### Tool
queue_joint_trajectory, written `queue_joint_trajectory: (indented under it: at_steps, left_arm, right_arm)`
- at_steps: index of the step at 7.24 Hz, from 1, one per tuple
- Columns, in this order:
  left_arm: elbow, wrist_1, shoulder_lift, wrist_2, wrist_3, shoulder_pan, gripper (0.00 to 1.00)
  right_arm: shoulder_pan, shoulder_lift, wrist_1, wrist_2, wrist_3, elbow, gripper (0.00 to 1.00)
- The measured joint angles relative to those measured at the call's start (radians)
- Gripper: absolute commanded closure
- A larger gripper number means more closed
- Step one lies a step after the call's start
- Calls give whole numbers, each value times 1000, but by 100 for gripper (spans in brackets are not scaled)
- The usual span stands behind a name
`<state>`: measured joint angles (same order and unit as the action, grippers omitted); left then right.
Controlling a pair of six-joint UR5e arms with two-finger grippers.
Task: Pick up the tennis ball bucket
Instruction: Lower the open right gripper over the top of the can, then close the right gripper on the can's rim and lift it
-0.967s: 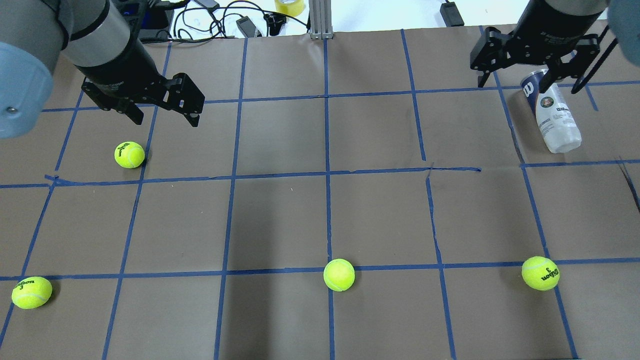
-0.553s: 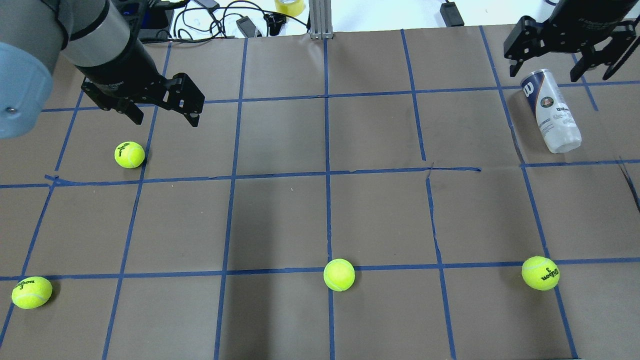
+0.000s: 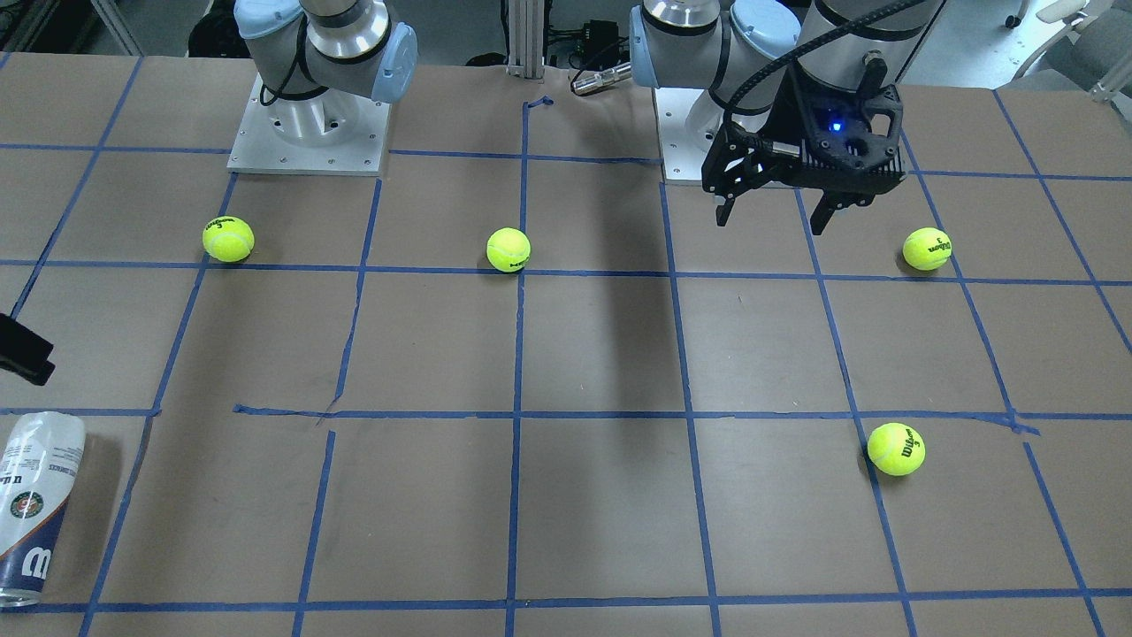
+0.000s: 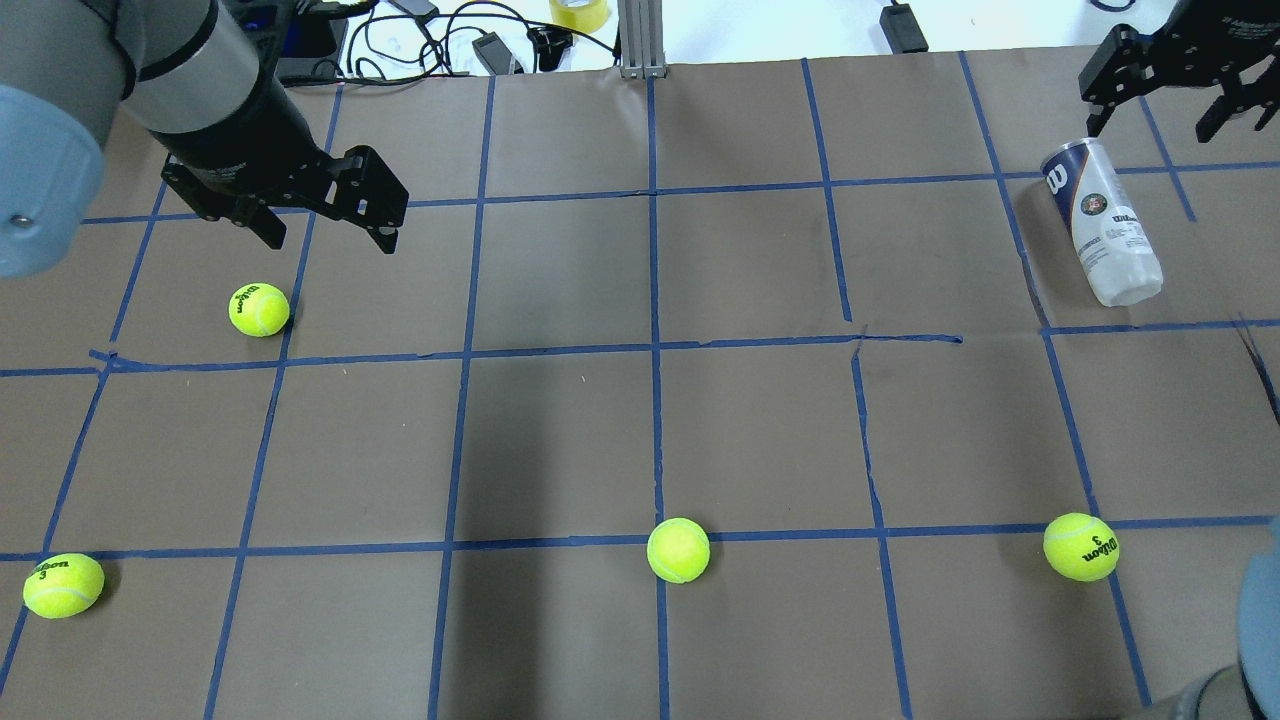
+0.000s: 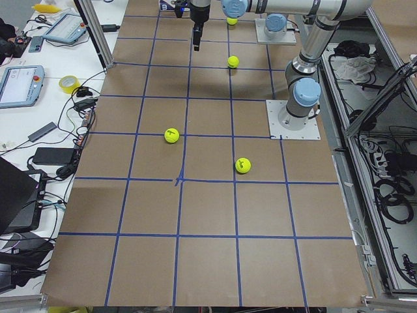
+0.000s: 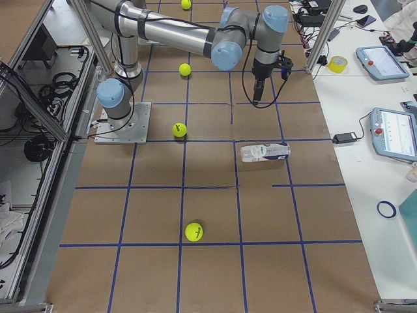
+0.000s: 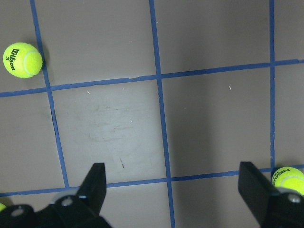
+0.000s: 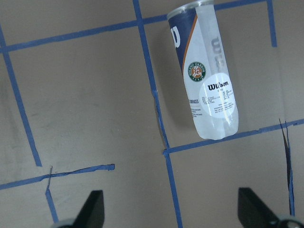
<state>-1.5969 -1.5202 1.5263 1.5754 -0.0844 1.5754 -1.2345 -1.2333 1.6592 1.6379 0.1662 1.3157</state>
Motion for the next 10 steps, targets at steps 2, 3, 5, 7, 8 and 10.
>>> queue_joint_trajectory:
  at_steps: [2,3,5,7,8,10]
  left_arm:
    - [0,-1,0,-1,0,0,0]
    - [0,0,0,-2,0,0,0]
    - [3,0,0,-4,0,-5,0]
    - [3,0,0,-6,0,-6,0]
    - [3,0,0,-6,0,-6,0]
    - [1,0,-1,-4,0,-6,0]
  right_arm:
    - [4,123,113,-1,76,-52,0]
    - [4,180,189,-1,112,-56,0]
    - [5,266,248,1,134,-54,0]
    - [5,311,314,35,168,-61,0]
    - [7,327,344,60,176,-68,0]
    - [22,367,364,56,178,-79,0]
